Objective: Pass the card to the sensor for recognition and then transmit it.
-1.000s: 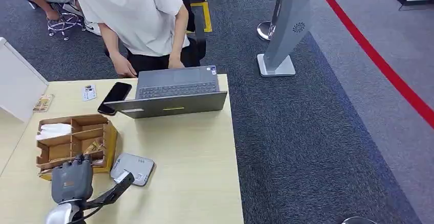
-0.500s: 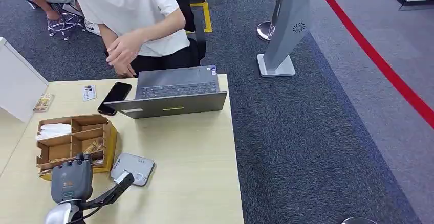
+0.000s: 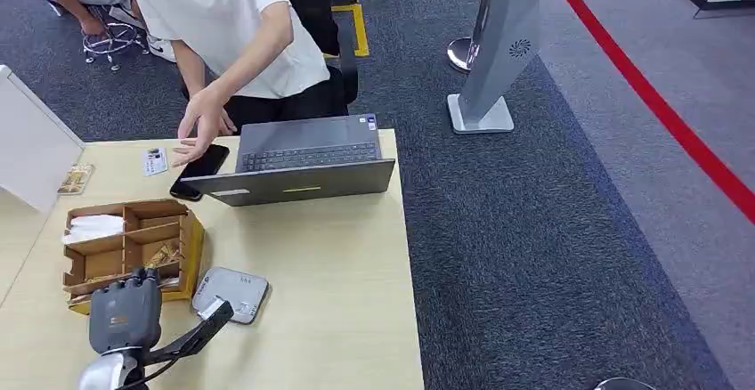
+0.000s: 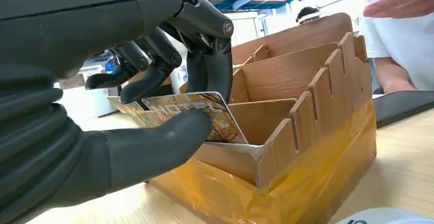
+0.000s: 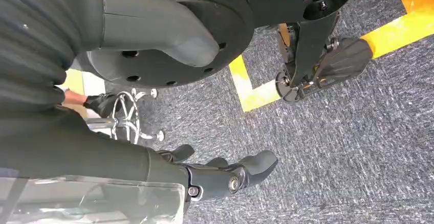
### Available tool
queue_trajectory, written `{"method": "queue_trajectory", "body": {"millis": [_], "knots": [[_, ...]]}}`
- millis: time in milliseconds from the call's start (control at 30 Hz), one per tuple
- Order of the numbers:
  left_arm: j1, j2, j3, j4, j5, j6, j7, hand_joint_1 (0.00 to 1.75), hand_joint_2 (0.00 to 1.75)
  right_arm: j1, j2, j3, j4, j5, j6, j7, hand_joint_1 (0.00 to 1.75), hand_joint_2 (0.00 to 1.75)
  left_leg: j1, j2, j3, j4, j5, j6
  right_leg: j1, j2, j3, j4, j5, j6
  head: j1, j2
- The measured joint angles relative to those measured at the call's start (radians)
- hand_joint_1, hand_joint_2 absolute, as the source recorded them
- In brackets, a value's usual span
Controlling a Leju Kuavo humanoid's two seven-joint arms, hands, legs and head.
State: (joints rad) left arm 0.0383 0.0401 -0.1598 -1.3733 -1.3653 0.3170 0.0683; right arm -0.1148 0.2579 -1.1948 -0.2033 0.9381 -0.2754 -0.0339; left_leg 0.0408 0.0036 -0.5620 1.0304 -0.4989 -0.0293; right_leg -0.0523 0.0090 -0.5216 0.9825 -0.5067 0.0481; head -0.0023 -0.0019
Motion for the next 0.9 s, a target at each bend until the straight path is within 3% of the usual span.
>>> {"method": "queue_trajectory", "body": {"millis": [133, 167, 300, 400, 600, 900], "knots": [[0.005, 0.012, -0.009, -0.017, -0.046, 0.029, -0.036, 1.75, 1.75, 0.0, 0.0, -0.004, 0.0, -0.029, -0.002, -0.006, 0.0, 1.75, 0.0, 0.0, 0.0, 0.0, 0.0, 0.0, 0.0, 0.0, 0.0, 0.0, 0.0, 0.0, 0.0, 0.0], [0.026, 0.045, -0.039, -0.084, -0.092, 0.031, -0.047, 1.75, 1.75, 0.001, 0.0, -0.014, 0.0, -0.052, -0.007, -0.015, 0.0, 1.75, 0.002, 0.002, 0.0, 0.0, 0.0, 0.0, 0.002, 0.002, -0.001, 0.0, 0.0, -0.001, 0.0, 0.0], [0.045, 0.179, -0.171, -0.39, -0.119, -0.109, 0.024, 1.75, 1.75, 0.006, 0.001, -0.035, 0.0, -0.076, -0.018, -0.035, 0.0, 1.75, 0.001, -0.001, -0.002, 0.0, 0.0, 0.0, 0.001, -0.002, -0.002, 0.0, 0.0, -0.001, 0.001, 0.0], [0.046, 0.229, -0.219, -0.482, -0.108, -0.102, 0.033, 1.75, 1.75, 0.006, 0.001, -0.04, 0.0, -0.076, -0.018, -0.035, 0.0, 1.75, 0.001, 0.0, -0.002, 0.0, 0.0, 0.0, 0.001, -0.001, -0.002, 0.0, 0.0, -0.001, 0.001, 0.0], [0.031, 0.289, -0.254, -0.544, -0.09, -0.076, 0.042, 1.75, 1.75, 0.006, 0.002, -0.046, 0.0, -0.076, -0.017, -0.034, 0.0, 1.75, 0.001, 0.0, -0.002, 0.0, 0.001, 0.0, 0.001, -0.001, -0.002, 0.0, 0.001, -0.001, 0.001, 0.0], [-0.005, 0.33, -0.256, -0.578, -0.069, -0.084, 0.04, 1.75, 1.75, 0.006, 0.002, -0.051, 0.0, -0.076, -0.016, -0.034, 0.0, 1.75, 0.001, 0.0, -0.002, 0.0, 0.001, -0.001, 0.001, -0.001, -0.002, 0.0, 0.001, -0.001, 0.001, 0.0]]}}
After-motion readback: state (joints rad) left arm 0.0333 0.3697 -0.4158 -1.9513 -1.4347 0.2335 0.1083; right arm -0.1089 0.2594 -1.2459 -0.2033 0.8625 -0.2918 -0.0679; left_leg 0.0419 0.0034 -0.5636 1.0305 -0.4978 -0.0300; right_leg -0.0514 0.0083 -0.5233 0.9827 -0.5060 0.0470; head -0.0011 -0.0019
